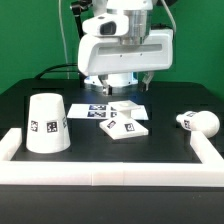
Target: Assemble lamp
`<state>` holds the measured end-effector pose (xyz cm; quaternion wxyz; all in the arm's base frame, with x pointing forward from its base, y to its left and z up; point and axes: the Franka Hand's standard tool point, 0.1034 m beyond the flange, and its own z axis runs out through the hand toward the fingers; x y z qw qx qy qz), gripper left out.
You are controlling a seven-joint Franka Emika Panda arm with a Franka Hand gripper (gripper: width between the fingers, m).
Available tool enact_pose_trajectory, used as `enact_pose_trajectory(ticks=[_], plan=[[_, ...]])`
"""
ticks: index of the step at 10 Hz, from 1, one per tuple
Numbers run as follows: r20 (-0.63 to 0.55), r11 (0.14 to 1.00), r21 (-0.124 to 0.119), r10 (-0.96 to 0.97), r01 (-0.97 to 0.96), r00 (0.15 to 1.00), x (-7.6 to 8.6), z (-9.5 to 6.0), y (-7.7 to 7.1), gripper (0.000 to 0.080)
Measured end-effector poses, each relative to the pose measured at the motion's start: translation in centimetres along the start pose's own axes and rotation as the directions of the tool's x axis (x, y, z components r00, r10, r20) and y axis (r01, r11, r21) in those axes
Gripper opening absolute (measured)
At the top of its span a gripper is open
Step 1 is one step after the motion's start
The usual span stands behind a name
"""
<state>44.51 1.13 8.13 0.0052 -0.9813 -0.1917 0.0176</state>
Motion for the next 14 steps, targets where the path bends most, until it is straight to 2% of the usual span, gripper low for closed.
enact_pose_trajectory(ticks=[2,4,9,11,12,14], plan=[[0.024,0.999,0.026,0.034,-0.035,0.999,-1.0,1.5,-0.3,0.0699],[0.04,0.998,0.038,0.046,-0.047,0.998,-1.4,2.4,-0.5,0.0699],[0.045,0.998,0.04,0.041,-0.043,0.998,-1.7,3.7,-0.5,0.0699],[0.043,0.998,0.039,0.04,-0.041,0.998,-1.5,3.6,-0.5,0.0699],[0.041,0.998,0.038,0.039,-0.041,0.998,-1.4,3.6,-0.5,0.0563],[0.041,0.998,0.038,0.039,-0.041,0.998,-1.4,3.6,-0.5,0.0532]])
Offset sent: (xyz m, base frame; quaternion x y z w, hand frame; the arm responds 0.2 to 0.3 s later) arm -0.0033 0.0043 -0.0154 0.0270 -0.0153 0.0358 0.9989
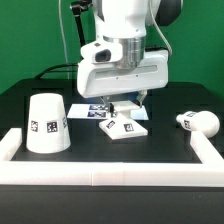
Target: Assemble lamp
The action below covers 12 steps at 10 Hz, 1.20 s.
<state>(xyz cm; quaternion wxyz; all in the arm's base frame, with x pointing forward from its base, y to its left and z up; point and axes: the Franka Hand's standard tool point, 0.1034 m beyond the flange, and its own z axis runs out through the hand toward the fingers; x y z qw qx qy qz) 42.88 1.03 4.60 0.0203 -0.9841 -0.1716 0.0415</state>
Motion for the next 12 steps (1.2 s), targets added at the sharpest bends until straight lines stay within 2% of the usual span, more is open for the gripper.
enact_pose_trajectory(ticks=[5,12], plan=[[-0.001,1.0,0.0,0.002,-0.002,1.0,0.1,0.0,0.0,0.0532],[-0.104,0.999,-0.021,0.035,-0.037,0.994,7.6,-0.6,-0.3,0.0534]])
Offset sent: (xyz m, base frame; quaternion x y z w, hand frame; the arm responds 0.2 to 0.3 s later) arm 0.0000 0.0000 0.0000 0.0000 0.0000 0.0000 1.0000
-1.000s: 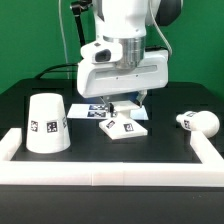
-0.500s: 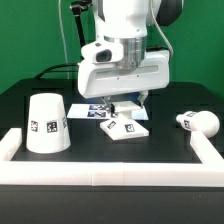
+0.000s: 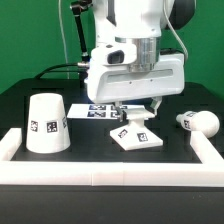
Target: Assemble lamp
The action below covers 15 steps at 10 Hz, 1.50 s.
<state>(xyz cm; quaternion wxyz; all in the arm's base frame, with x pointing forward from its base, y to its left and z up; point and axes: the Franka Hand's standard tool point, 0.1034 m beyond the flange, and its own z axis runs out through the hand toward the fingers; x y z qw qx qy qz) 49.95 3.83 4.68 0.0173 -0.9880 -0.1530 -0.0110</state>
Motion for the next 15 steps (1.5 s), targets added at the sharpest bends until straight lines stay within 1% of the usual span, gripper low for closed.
enact_pose_trajectory(ticks=[2,4,5,7,10,11,12,13,15], plan=[[-0.023,0.998,-0.001,0.066,-0.066,0.998,2.1,0.0,0.3,0.0534],[-0.05,0.997,-0.002,0.073,-0.073,0.996,4.4,0.0,0.8,0.0534],[-0.061,0.996,0.0,0.085,-0.085,0.995,5.3,0.0,1.2,0.0535],[-0.077,0.997,0.0,0.077,-0.077,0.994,6.7,0.0,0.9,0.0535],[-0.076,0.997,-0.001,0.075,-0.075,0.994,6.7,0.0,0.9,0.0535],[-0.075,0.997,-0.001,0.079,-0.079,0.994,6.5,0.0,1.0,0.0535],[-0.069,0.992,0.003,0.124,-0.124,0.99,6.1,0.1,0.9,0.0535],[-0.073,0.985,0.006,0.17,-0.17,0.983,6.5,0.1,0.5,0.0535],[-0.089,0.973,0.013,0.233,-0.232,0.968,8.1,0.1,-0.4,0.0535]])
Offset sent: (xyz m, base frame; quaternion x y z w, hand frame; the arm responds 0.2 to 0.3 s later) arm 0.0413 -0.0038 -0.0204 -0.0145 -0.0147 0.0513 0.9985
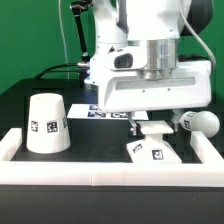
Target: Assemble lamp
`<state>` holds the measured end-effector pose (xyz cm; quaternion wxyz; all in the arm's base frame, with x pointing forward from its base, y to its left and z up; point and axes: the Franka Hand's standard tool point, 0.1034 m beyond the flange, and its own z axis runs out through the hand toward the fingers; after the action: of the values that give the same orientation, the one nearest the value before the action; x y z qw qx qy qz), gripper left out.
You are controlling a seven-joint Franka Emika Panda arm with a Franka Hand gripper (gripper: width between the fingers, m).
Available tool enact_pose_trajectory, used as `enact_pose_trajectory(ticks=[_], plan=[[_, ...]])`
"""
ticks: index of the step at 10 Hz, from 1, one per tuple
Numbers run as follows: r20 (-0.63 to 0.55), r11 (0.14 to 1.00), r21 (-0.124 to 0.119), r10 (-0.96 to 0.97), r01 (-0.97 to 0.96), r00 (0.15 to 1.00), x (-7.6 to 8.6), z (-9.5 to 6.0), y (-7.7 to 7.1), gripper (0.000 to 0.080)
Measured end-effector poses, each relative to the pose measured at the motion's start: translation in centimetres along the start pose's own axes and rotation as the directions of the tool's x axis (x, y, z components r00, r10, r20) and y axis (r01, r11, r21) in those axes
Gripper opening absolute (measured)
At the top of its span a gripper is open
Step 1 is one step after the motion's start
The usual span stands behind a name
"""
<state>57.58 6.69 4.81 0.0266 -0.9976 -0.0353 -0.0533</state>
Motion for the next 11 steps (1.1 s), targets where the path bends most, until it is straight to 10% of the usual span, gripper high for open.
enact_pose_trajectory(ticks=[4,9,11], plan=[[-0.024,0.999,0.011,0.053,-0.053,0.998,2.0,0.3,-3.2,0.0535],[-0.032,0.998,0.007,0.059,-0.059,0.998,2.7,0.4,-3.3,0.0535],[-0.033,0.999,0.007,0.042,-0.041,0.999,2.6,0.0,-3.4,0.0692]])
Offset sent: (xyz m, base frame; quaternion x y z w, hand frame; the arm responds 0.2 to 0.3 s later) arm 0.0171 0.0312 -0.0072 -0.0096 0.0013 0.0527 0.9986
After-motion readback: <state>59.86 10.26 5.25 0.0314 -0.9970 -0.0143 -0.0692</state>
